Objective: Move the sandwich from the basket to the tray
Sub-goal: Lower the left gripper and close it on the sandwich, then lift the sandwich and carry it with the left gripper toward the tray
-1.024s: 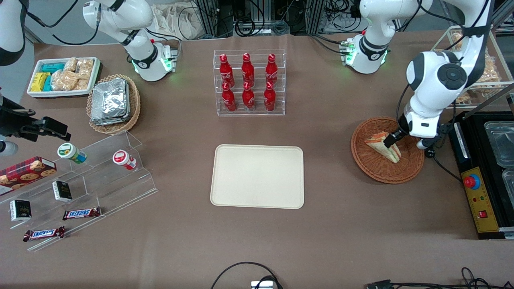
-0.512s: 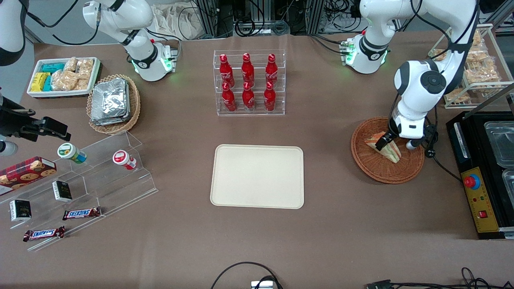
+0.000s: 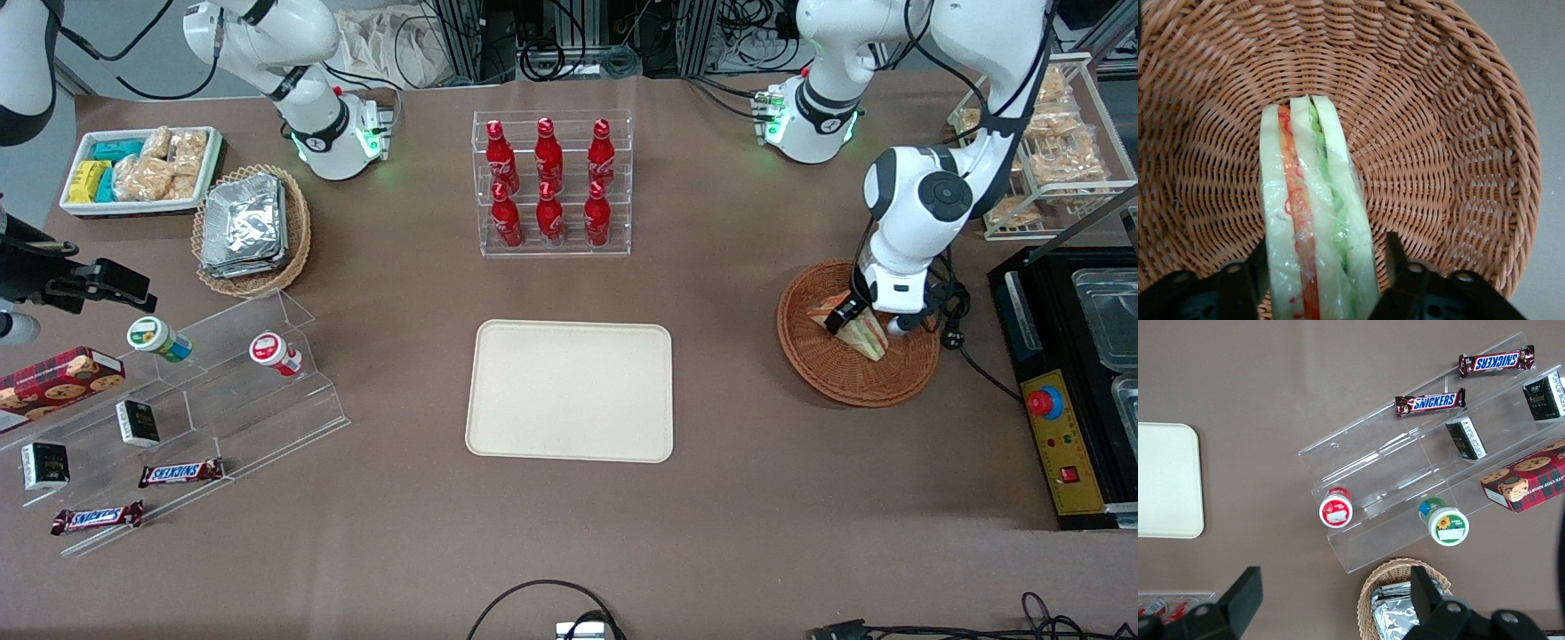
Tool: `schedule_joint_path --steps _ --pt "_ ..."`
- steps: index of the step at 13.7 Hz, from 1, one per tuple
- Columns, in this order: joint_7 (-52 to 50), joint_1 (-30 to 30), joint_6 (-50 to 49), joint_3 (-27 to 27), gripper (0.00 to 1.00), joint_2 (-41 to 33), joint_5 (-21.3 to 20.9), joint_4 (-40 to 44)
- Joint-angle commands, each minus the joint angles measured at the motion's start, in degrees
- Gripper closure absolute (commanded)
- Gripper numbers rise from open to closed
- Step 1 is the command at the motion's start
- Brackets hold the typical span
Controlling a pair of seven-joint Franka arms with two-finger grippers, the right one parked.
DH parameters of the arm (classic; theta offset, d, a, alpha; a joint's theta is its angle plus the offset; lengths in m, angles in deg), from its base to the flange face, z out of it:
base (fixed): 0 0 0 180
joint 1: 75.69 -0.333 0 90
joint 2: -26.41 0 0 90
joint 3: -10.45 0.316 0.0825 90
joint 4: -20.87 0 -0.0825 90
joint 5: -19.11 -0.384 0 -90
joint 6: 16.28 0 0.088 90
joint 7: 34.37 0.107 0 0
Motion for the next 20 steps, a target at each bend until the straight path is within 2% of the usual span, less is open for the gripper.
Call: schedule_joint_path --steps 1,3,6,9,11,13,16,18,20 --pt "-0.5 -0.2 2.1 -0.2 0.94 -0.2 -0.9 -1.2" --pt "1.5 -0.2 0.0 -0.2 0.94 -1.0 -1.0 -1.1" --pt "7.0 -0.1 -12.0 -0.4 0.94 -7.8 -1.1 -0.4" --pt "17.8 0.6 -20.6 -0.7 0.94 -14.4 -1.2 0.9" --pt "25.7 1.5 -22.2 -1.2 0.94 -16.7 -1.1 1.6" --pt "31.2 3.4 -22.0 -1.2 0.94 -17.1 -0.6 2.4" --pt "32.0 10.2 -21.3 -1.2 0.94 -15.4 0.0 5.8" --pt "32.0 14.5 -21.2 -1.2 0.93 -12.3 3.7 10.1" --pt "31.6 17.6 -21.2 -1.2 0.93 -9.3 5.1 13.5"
